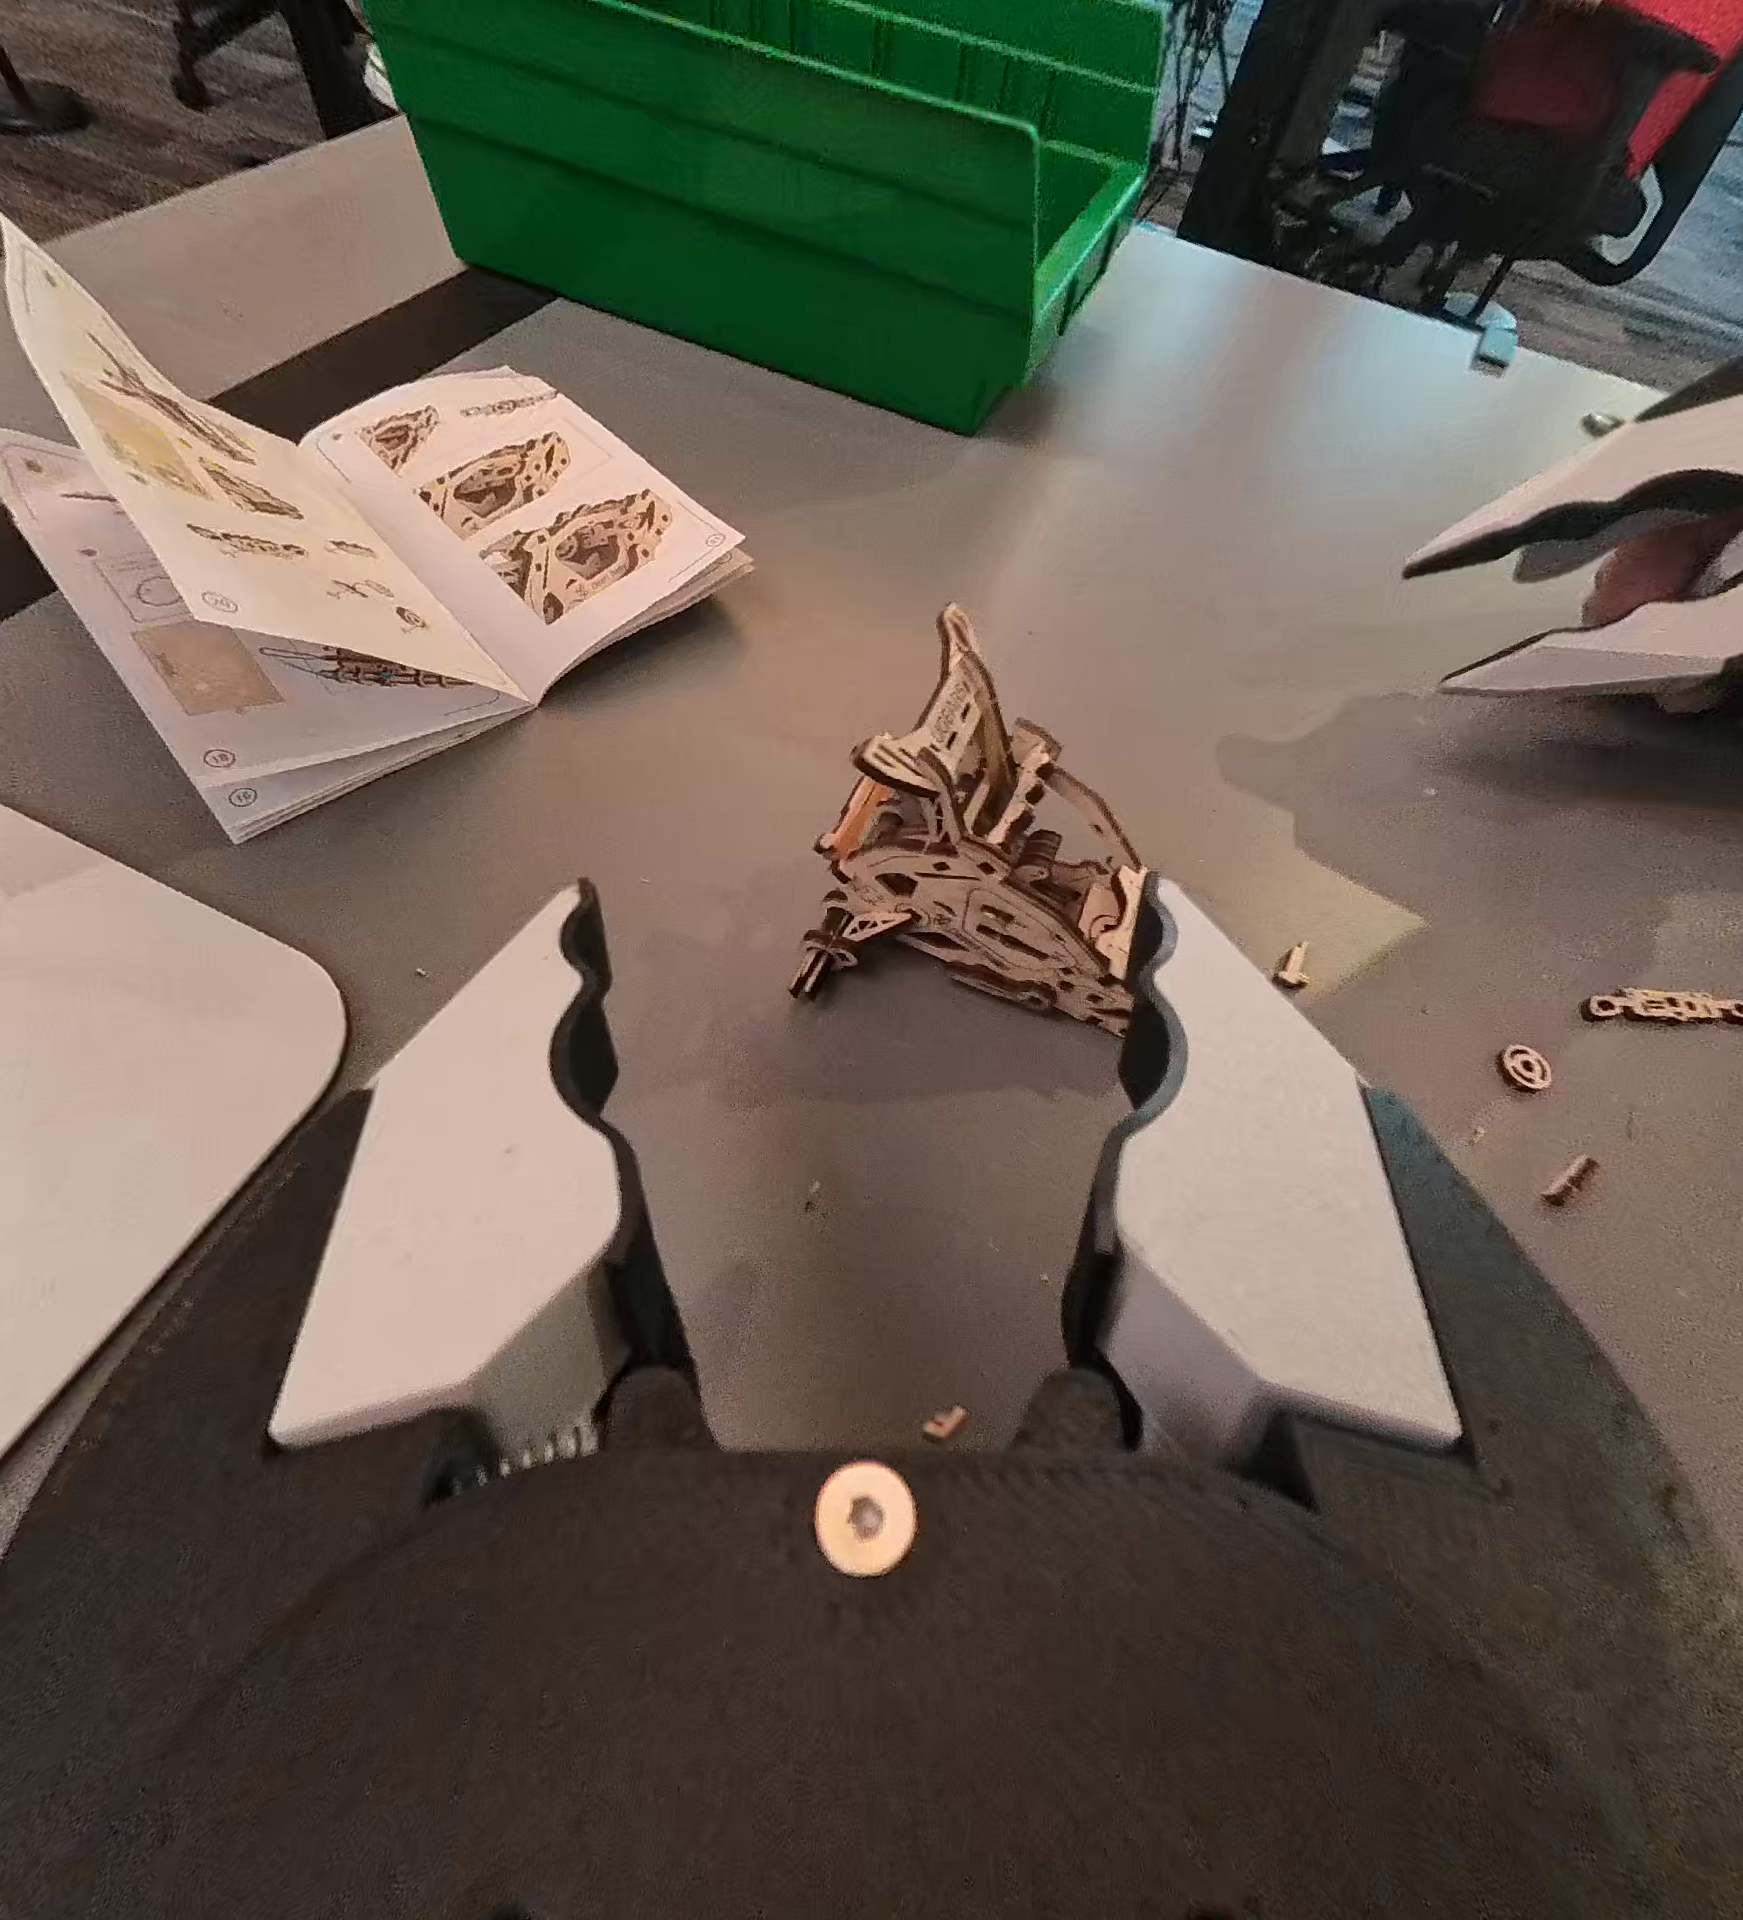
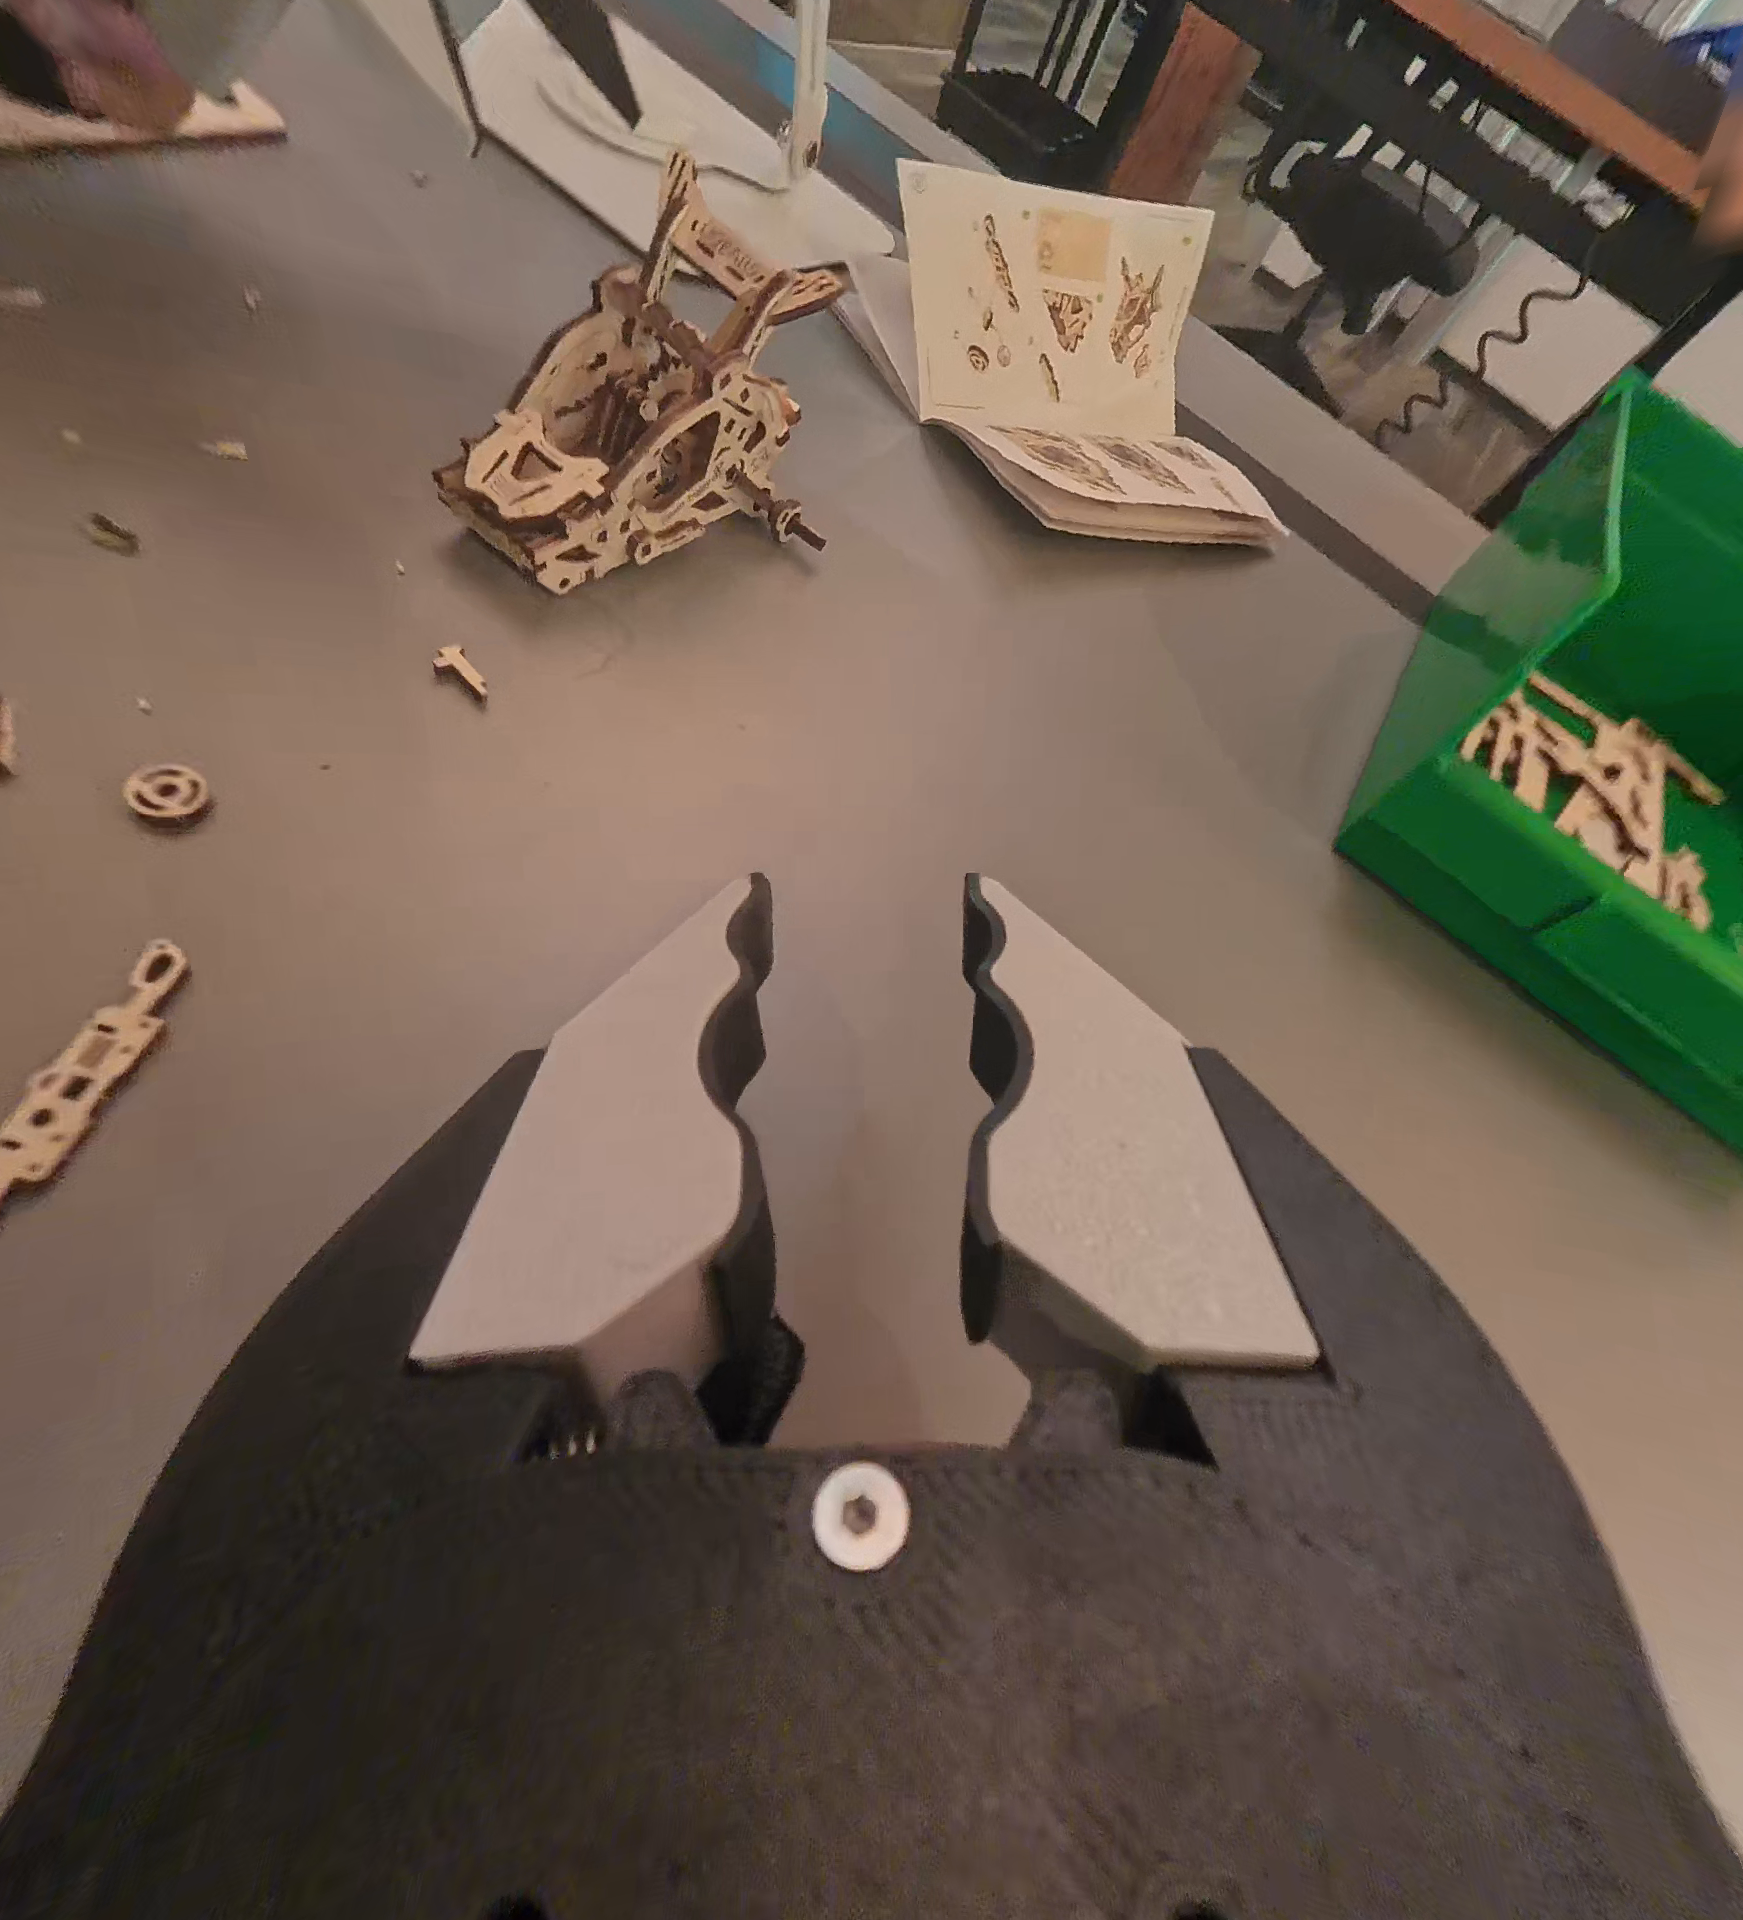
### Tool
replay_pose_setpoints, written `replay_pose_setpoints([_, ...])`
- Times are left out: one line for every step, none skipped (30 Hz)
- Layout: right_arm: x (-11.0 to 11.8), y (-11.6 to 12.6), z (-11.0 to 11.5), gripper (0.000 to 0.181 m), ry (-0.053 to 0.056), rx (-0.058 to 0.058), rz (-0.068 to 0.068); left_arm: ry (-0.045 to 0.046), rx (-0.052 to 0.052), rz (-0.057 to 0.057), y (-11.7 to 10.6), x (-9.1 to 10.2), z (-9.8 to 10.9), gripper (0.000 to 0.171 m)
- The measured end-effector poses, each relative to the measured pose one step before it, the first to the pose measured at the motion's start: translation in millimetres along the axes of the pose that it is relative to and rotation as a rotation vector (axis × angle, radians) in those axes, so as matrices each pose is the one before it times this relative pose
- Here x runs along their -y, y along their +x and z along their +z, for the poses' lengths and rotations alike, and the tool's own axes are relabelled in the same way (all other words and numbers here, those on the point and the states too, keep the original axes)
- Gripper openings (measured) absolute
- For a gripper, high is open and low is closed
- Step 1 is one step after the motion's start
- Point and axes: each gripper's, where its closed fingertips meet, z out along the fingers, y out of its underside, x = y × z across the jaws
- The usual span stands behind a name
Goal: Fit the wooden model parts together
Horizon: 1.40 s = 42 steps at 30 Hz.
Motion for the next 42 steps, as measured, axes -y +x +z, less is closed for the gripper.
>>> replay_pose_setpoints([0.08,0.53,-4.04,0.037,0.0053,0.0071,0.04,0.00524,-0.0091,-0.0024,3.43,0.22,-2.64,0.096])
replay_pose_setpoints([0.52,-0.94,-4.62,0.038,0.0076,0.0108,0.0379,-0.0076,-0.0114,-0.0031,4.0,-1.32,-2.3,0.097])
replay_pose_setpoints([-0.08,-3.73,-4.97,0.038,0.0026,0.0287,0.0449,-0.01146,0.0,0.0086,3.36,-1.58,-2.77,0.097])
replay_pose_setpoints([-0.33,-7.68,-5.38,0.036,-0.0013,0.0502,0.0541,-0.00467,0.0161,0.0205,2.17,-0.4,-4.09,0.097])
replay_pose_setpoints([0.48,-10.85,-5.66,0.036,0.0037,0.0604,0.0572,-0.00251,0.0149,0.0221,2.58,-0.23,-4.84,0.094])
replay_pose_setpoints([0.08,-14.0,-5.36,0.037,0.0039,0.0651,0.0418,-0.00163,0.0077,0.0137,3.28,-0.27,-4.82,0.092])
replay_pose_setpoints([-3.28,-14.56,-3.42,0.037,-0.0191,0.055,0.0219,0.00452,0.007,0.0041,3.26,-0.24,-4.72,0.092])
replay_pose_setpoints([-7.4,-13.82,-0.94,0.038,-0.0531,0.0417,0.0071,0.00802,0.0026,-0.0018,4.1,-0.46,-4.43,0.091])
replay_pose_setpoints([-6.65,-13.9,0.62,0.041,-0.0575,0.0349,-0.0127,0.0049,-0.0026,-0.0054,5.09,-1.29,-3.75,0.09])
replay_pose_setpoints([-2.66,-14.37,1.0,0.041,-0.0351,0.0314,-0.0265,0.00275,-0.0027,-0.0028,5.62,-1.79,-3.06,0.089])
replay_pose_setpoints([-0.83,-12.83,1.4,0.041,-0.0297,0.0275,-0.0239,0.00269,0.0003,0.0031,5.62,-2.08,-2.37,0.088])
replay_pose_setpoints([-2.21,-9.01,2.42,0.042,-0.0402,0.0153,-0.0154,-0.00464,0.0005,0.005,5.7,-2.78,-1.58,0.087])
replay_pose_setpoints([-3.26,-8.13,3.2,0.042,-0.0426,0.022,-0.0108,-0.01034,-0.0003,0.0045,5.46,-3.38,-0.79,0.087])
replay_pose_setpoints([-2.43,-3.55,3.5,0.042,-0.0346,0.0001,-0.0065,-0.00878,-0.0004,0.0056,4.98,-2.79,-0.25,0.087])
replay_pose_setpoints([-1.99,-1.09,3.91,0.042,-0.0295,-0.0122,-0.0087,-0.00592,0.0036,0.0092,3.97,-2.0,-0.24,0.087])
replay_pose_setpoints([-3.43,-2.6,5.39,0.042,-0.0401,0.0031,-0.0111,-0.00663,0.0033,0.0098,3.12,-1.44,-0.07,0.086])
replay_pose_setpoints([-5.85,1.32,6.29,0.041,-0.0557,-0.0181,-0.0156,-0.00742,0.0021,0.0061,2.18,-1.11,0.32,0.086])
replay_pose_setpoints([-6.58,6.85,5.53,0.04,-0.0575,-0.0525,-0.0279,-0.00347,0.0012,0.0039,1.34,-0.1,0.53,0.086])
replay_pose_setpoints([4.71,1.74,1.53,0.027,0.0224,-0.013,-0.0163,0.00174,0.0003,0.0019,0.6,0.84,0.41,0.086])
replay_pose_setpoints([1.33,0.33,2.76,0.02,0.0014,0.0098,0.0,0.00537,-0.0017,-0.0012,-0.07,1.48,0.66,0.085])
replay_pose_setpoints([1.86,1.78,1.95,0.01,0.0077,0.0061,0.0135,0.00555,-0.0046,-0.0043,-0.5,1.42,1.11,0.085])
replay_pose_setpoints([2.02,1.76,1.81,0.008,0.0123,0.007,0.0029,0.00318,-0.0031,-0.0051,-1.41,0.63,1.54,0.085])
replay_pose_setpoints([1.82,1.49,1.41,0.007,0.0085,0.0174,0.0173,0.00294,0.0016,-0.0032,-2.16,0.1,1.63,0.084])
replay_pose_setpoints([1.9,1.61,1.16,0.007,0.0054,0.0212,0.0254,0.00225,-0.0048,-0.0044,-1.14,-0.13,1.76,0.083])
replay_pose_setpoints([2.12,3.27,1.04,0.007,0.0056,0.0103,0.0162,0.00233,-0.0112,-0.0064,-0.21,0.09,1.69,0.082])
replay_pose_setpoints([2.02,3.58,1.18,0.007,0.0053,0.0079,0.0073,0.00545,-0.0061,-0.0034,-0.64,0.95,1.21,0.081])
replay_pose_setpoints([2.41,4.43,1.29,0.007,0.0061,0.0073,0.0132,0.004,-0.0054,-0.0009,-0.61,1.4,0.88,0.08])
replay_pose_setpoints([3.86,5.24,0.88,0.007,0.015,0.0067,0.02,-0.00056,-0.0072,-0.0016,-0.42,1.44,0.76,0.079])
replay_pose_setpoints([6.31,4.99,-0.02,0.006,0.0302,0.0096,0.026,0.00256,-0.0046,0.0017,-0.24,2.73,0.1,0.078])
replay_pose_setpoints([8.08,3.58,-0.77,0.006,0.0382,0.02,0.0348,0.01583,-0.0011,0.0083,0.31,5.58,-1.06,0.074])
replay_pose_setpoints([9.32,3.42,-1.88,0.006,0.0448,0.0185,0.0379,0.02061,-0.0091,0.0069,2.16,6.83,-1.33,0.069])
replay_pose_setpoints([11.08,3.58,-2.9,0.006,0.0551,0.0113,0.0347,0.01485,-0.0139,0.0008,3.16,6.41,-0.46,0.065])
replay_pose_setpoints([11.4,2.18,-2.91,0.006,0.0567,0.0156,0.0329,0.00897,-0.0136,0.0004,3.55,5.4,0.31,0.063])
replay_pose_setpoints([11.3,0.97,-2.96,0.006,0.0575,0.0167,0.0336,0.00274,-0.0196,0.0045,4.82,3.93,0.93,0.058])
replay_pose_setpoints([11.47,-0.65,-3.18,0.006,0.0623,0.0183,0.0335,-0.00015,-0.0359,0.0105,7.67,2.84,1.09,0.046])
replay_pose_setpoints([10.24,-2.12,-2.75,0.007,0.0606,0.0208,0.0335,0.00713,-0.0236,0.0137,6.56,3.57,1.41,0.039])
replay_pose_setpoints([8.43,-2.35,-2.1,0.007,0.0556,0.0184,0.0357,0.01352,-0.0017,0.0128,4.13,4.12,1.87,0.038])
replay_pose_setpoints([7.47,-1.88,-1.41,0.007,0.0565,0.0162,0.0357,0.01545,-0.0086,0.0093,5.65,4.27,2.78,0.038])
replay_pose_setpoints([6.2,-2.49,-0.7,0.007,0.0494,0.0235,0.0377,0.01602,-0.0176,0.0096,7.66,4.25,3.82,0.039])
replay_pose_setpoints([5.06,-2.73,-0.01,0.007,0.0398,0.0264,0.037,0.01199,-0.016,0.0154,8.17,3.69,4.71,0.04])
replay_pose_setpoints([5.77,-2.16,-0.2,0.007,0.0405,0.019,0.0289,0.00081,-0.0119,0.0244,8.35,2.16,5.72,0.041])
replay_pose_setpoints([5.37,-1.0,0.04,0.007,0.0341,0.0115,0.0235,-0.00921,-0.0074,0.0315,8.21,0.63,6.64,0.043])
